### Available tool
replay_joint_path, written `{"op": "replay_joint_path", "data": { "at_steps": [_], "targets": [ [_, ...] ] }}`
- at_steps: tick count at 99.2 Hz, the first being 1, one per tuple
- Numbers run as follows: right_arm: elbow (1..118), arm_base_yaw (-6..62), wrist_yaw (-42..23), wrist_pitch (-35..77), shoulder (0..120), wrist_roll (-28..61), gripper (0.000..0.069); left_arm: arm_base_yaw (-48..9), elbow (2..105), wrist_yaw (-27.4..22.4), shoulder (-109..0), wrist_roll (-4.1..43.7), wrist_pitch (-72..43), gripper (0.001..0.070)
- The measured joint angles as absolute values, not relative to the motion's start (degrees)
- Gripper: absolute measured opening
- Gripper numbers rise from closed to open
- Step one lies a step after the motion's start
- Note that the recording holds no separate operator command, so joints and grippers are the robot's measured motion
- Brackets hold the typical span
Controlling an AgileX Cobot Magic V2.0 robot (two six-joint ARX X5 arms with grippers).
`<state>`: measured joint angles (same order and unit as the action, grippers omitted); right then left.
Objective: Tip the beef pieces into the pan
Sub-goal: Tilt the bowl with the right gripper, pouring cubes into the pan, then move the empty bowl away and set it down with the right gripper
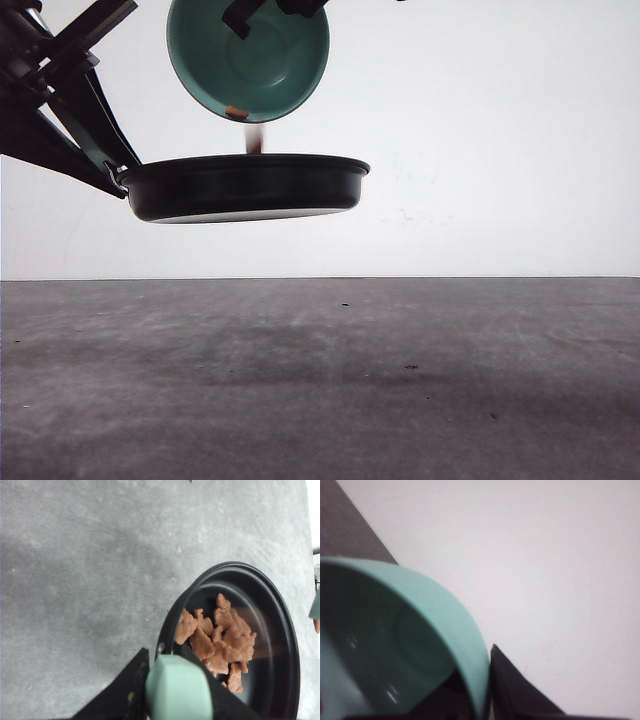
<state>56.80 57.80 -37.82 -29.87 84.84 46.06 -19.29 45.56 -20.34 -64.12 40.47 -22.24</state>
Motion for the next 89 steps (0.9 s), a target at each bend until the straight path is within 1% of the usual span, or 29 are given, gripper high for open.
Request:
{"op": "replay_joint_path", "data": {
  "at_steps": [14, 29, 39, 47, 52, 66, 89],
  "targets": [
    [56.80, 56.88, -37.23, -29.91, 84.84, 46.37, 0.0017, -19.09, 45.56, -20.36, -64.12, 40.56, -22.20, 0.0058],
    [56.80, 56.34, -36.95, -30.02, 84.84, 48.56, 0.0017, -18.26, 45.56, -20.38, -64.12, 40.56, -22.17, 0.0058],
    [56.60, 55.86, -35.38, -32.75, 84.84, 52.12, 0.0017, -17.85, 45.56, -20.34, -64.12, 40.56, -22.13, 0.0058],
    [56.58, 55.77, -32.84, -36.60, 84.84, 54.17, 0.0017, -17.85, 45.56, -20.34, -64.12, 40.56, -22.13, 0.0058],
    [56.58, 55.51, -31.55, -37.12, 84.77, 55.24, 0.0017, -17.85, 45.56, -20.36, -64.12, 40.56, -22.13, 0.0058],
    [56.58, 55.13, -31.51, -34.96, 84.79, 56.62, 0.0017, -17.85, 45.56, -20.34, -64.12, 40.56, -22.11, 0.0058],
    [56.55, 54.61, -31.51, -35.81, 84.79, 56.14, 0.0017, -17.74, 45.56, -20.34, -64.12, 40.56, -22.09, 0.0058]
  ]
}}
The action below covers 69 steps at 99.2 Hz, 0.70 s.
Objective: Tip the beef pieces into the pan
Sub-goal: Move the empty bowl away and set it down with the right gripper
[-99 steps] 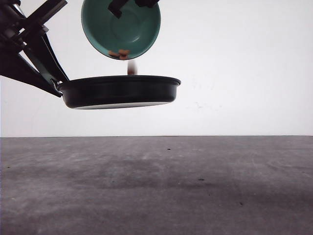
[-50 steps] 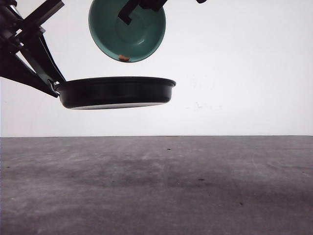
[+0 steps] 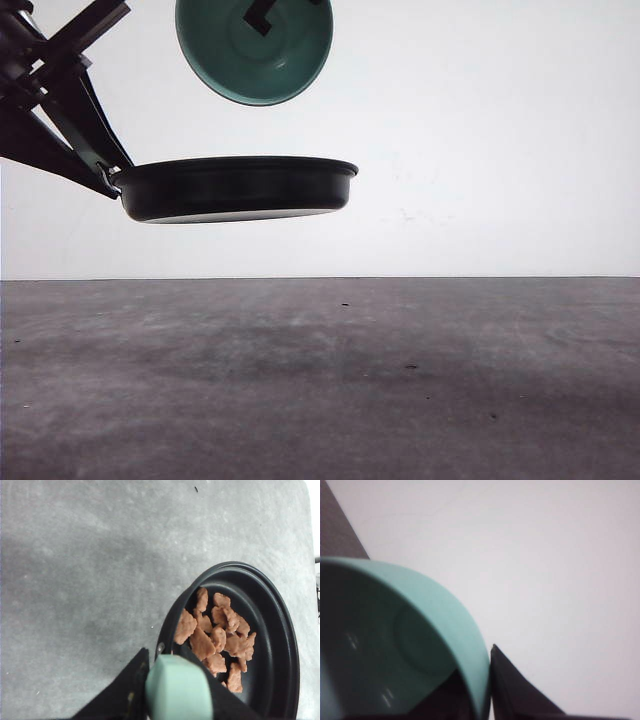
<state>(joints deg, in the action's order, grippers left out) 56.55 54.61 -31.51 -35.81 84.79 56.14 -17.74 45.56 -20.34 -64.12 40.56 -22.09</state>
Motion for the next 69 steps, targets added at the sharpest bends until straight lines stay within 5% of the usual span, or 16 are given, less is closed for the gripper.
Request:
{"op": "replay_joint_path", "data": {
  "at_steps": [18, 30, 53, 69],
  "targets": [
    [56.51, 52.56, -40.51, -29.30, 82.81, 44.53, 0.0020, -16.78, 45.56, -20.49, -64.12, 40.01, -22.09, 0.0058],
    [56.42, 48.45, -38.57, -15.00, 75.09, 29.39, 0.0020, -15.84, 45.56, -20.43, -64.14, 38.92, -22.11, 0.0058],
    [57.08, 27.07, -15.09, 21.32, 64.03, -6.26, 0.0020, -14.00, 45.56, -20.47, -64.14, 37.45, -21.45, 0.0058],
    [56.66, 4.69, 6.15, 39.33, 68.47, -15.29, 0.0020, -13.89, 45.56, -20.51, -64.14, 36.84, -20.62, 0.0058]
  ]
}}
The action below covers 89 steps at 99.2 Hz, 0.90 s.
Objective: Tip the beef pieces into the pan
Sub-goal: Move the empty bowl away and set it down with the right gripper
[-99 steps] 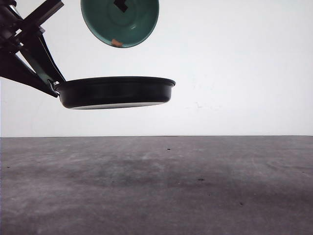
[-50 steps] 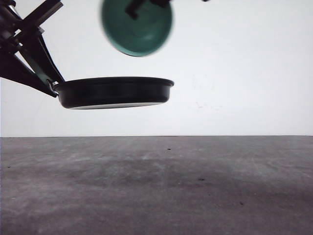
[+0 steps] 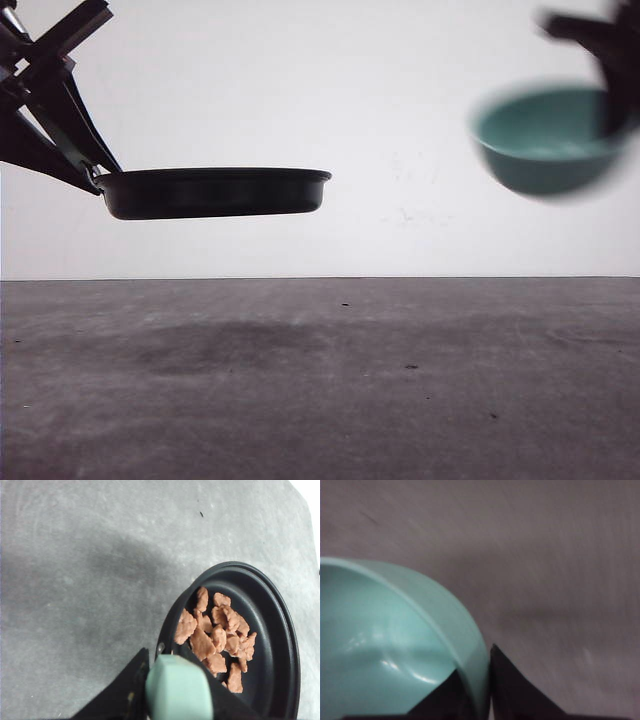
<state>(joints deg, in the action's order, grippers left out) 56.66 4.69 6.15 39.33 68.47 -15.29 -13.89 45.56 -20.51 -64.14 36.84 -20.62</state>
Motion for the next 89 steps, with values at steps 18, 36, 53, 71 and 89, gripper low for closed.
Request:
{"op": "replay_joint_path", "data": {
  "at_steps": [18, 36, 53, 71, 89],
  "targets": [
    [56.53, -9.98, 13.50, 41.78, 72.18, -15.22, 0.0020, -13.89, 45.56, -20.95, -64.14, 36.84, -19.18, 0.0058],
    [56.53, -13.23, 13.28, 47.05, 78.89, -12.51, 0.0020, -13.89, 45.56, -20.95, -64.14, 36.82, -19.29, 0.0058],
    [55.05, -12.95, 13.41, 47.70, 84.75, -9.74, 0.0020, -13.89, 45.56, -20.95, -64.14, 36.82, -19.33, 0.0058],
    [52.40, -12.78, 13.65, 45.60, 86.61, -8.82, 0.0022, -13.89, 45.56, -21.15, -64.14, 36.82, -19.53, 0.0058],
    [50.96, -12.86, 13.67, 44.07, 86.59, -8.75, 0.0039, -13.89, 45.56, -21.34, -64.14, 36.82, -19.51, 0.0058]
  ]
}}
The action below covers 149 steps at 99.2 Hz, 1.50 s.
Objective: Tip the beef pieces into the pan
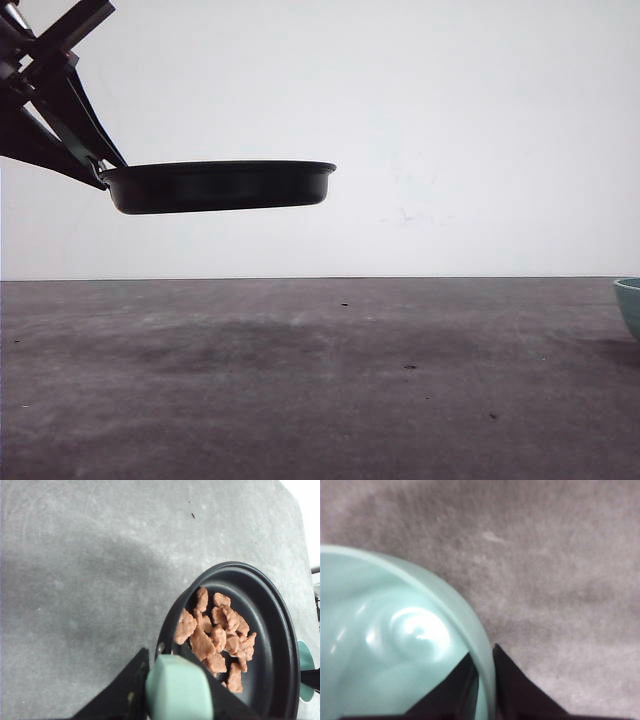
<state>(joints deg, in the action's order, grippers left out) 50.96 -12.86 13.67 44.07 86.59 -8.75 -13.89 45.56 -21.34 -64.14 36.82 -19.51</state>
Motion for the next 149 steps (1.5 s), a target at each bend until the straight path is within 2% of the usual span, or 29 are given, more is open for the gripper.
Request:
{"op": "replay_joint_path", "data": {
  "at_steps": [4, 8, 21, 25, 30, 39, 49, 58, 67, 79, 88, 112, 140, 145, 149],
  "targets": [
    [50.85, -12.80, 13.61, 44.05, 86.59, -8.75, 0.0073, -13.89, 45.56, -21.34, -64.14, 36.77, -19.51, 0.0058],
    [50.61, -12.80, 13.69, 44.16, 86.59, -8.75, 0.0138, -13.89, 45.56, -21.32, -64.14, 36.67, -19.51, 0.0058],
    [50.50, -12.75, 14.20, 44.36, 85.45, -8.84, 0.0466, -13.89, 45.56, -21.26, -64.14, 36.40, -19.49, 0.0058],
    [50.81, -12.78, 14.81, 44.53, 84.55, -8.91, 0.0547, -13.89, 45.56, -21.12, -64.14, 36.16, -19.49, 0.0058],
    [51.81, -12.80, 14.98, 44.95, 83.18, -9.28, 0.0604, -13.89, 45.56, -20.80, -64.14, 35.94, -19.49, 0.0058],
    [55.42, -12.80, 15.44, 46.00, 80.05, -10.15, 0.0642, -13.89, 45.56, -20.21, -64.14, 35.48, -19.46, 0.0058],
    [59.77, -12.62, 18.52, 46.83, 75.07, -11.42, 0.0650, -13.89, 45.56, -18.11, -64.23, 34.13, -19.40, 0.0058],
    [62.78, -11.40, 24.56, 46.61, 68.51, -13.58, 0.0634, -13.89, 45.56, -15.79, -65.10, 31.86, -19.09, 0.0058],
    [64.27, -8.27, 28.56, 45.67, 61.01, -15.35, 0.0541, -13.87, 45.56, -14.26, -67.05, 29.61, -18.90, 0.0058],
    [64.69, -3.64, 28.69, 43.83, 50.09, -17.19, 0.0403, -13.89, 45.56, -14.59, -71.50, 28.53, -15.88, 0.0058],
    [64.71, -1.08, 26.85, 42.83, 43.05, -18.65, 0.0353, -13.89, 45.56, -14.98, -75.24, 28.73, -13.10, 0.0058],
    [64.90, -0.05, 17.67, 43.99, 33.28, -19.90, 0.0335, -13.91, 45.56, -16.84, -82.56, 29.82, -11.11, 0.0058],
    [64.88, -0.05, 16.47, 49.01, 31.90, -19.99, 0.0335, -13.89, 45.52, -17.12, -83.85, 30.09, -11.51, 0.0059],
    [64.88, -0.05, 16.47, 48.99, 32.01, -19.99, 0.0335, -13.89, 45.52, -17.19, -83.83, 30.26, -11.44, 0.0083],
    [64.88, -0.05, 16.47, 48.99, 32.03, -19.99, 0.0335, -13.89, 45.52, -17.43, -83.83, 30.41, -11.44, 0.0140]
  ]
}}
